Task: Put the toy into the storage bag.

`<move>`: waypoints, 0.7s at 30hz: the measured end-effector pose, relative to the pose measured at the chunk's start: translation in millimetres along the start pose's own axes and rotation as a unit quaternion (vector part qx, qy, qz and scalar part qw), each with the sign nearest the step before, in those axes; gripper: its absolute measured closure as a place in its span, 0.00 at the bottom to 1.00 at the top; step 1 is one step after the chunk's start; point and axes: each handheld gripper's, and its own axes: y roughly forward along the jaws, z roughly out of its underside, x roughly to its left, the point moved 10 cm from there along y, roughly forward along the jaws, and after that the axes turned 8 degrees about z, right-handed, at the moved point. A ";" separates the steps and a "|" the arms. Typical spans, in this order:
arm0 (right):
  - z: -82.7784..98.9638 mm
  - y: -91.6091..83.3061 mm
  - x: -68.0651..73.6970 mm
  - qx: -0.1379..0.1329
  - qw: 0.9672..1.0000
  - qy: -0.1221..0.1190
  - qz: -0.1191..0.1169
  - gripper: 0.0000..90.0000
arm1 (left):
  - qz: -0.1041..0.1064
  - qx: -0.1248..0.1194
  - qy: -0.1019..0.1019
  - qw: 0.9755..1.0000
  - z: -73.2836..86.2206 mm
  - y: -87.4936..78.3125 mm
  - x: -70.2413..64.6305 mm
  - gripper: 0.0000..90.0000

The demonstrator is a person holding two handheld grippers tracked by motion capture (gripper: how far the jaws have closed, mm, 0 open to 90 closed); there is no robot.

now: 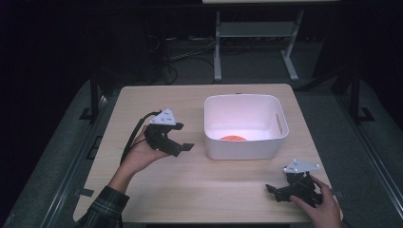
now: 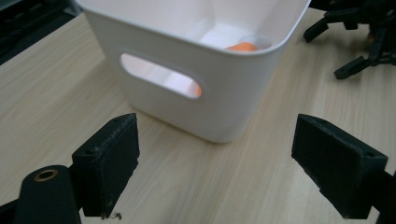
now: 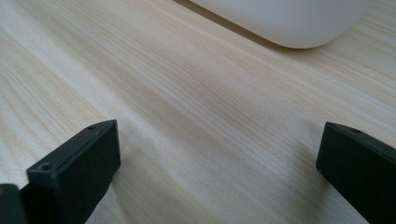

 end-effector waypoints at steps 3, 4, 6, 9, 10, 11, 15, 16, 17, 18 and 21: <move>0.1 0.0 0.1 0.000 1.000 0.000 0.000 0.00 | -0.012 -0.001 -0.006 1.000 12.0 -3.1 -3.2 0.16; 0.1 0.0 0.0 0.000 1.000 0.000 0.000 0.00 | -0.015 -0.001 -0.007 1.000 14.7 -3.8 -3.9 0.16; 0.1 -0.1 0.1 0.001 1.000 0.000 -0.001 0.00 | -0.020 0.000 -0.012 1.000 22.2 -5.4 -6.0 0.16; 0.1 -0.1 0.3 0.001 1.000 0.001 -0.001 0.00 | -0.031 -0.002 -0.017 0.999 33.7 -8.5 -9.7 0.16; 0.1 -0.1 0.2 0.001 1.000 0.000 -0.001 0.00 | -0.035 -0.002 -0.018 0.999 38.3 -9.7 -11.0 0.16; 0.1 0.0 0.1 0.001 1.000 0.000 -0.001 0.00 | -0.040 -0.005 -0.020 0.999 43.8 -10.4 -13.1 0.16; 0.1 0.0 0.2 0.001 1.000 0.000 -0.001 0.00 | -0.054 -0.019 -0.030 0.998 61.6 -14.2 -18.3 0.16; 0.1 0.0 0.1 0.001 1.000 0.000 -0.001 0.00 | -0.058 -0.024 -0.035 0.997 66.7 -15.1 -19.3 0.16; 0.1 0.0 0.2 0.001 1.000 0.000 -0.001 0.00 | -0.061 -0.024 -0.037 0.997 71.9 -16.1 -20.1 0.16; 0.1 0.0 0.1 0.001 1.000 0.000 -0.001 0.00 | -0.063 -0.023 -0.040 0.997 76.7 -17.0 -20.9 0.16; 0.1 0.0 0.2 0.001 1.000 0.000 -0.001 0.00 | -0.068 -0.027 -0.048 0.996 91.3 -21.6 -23.1 0.16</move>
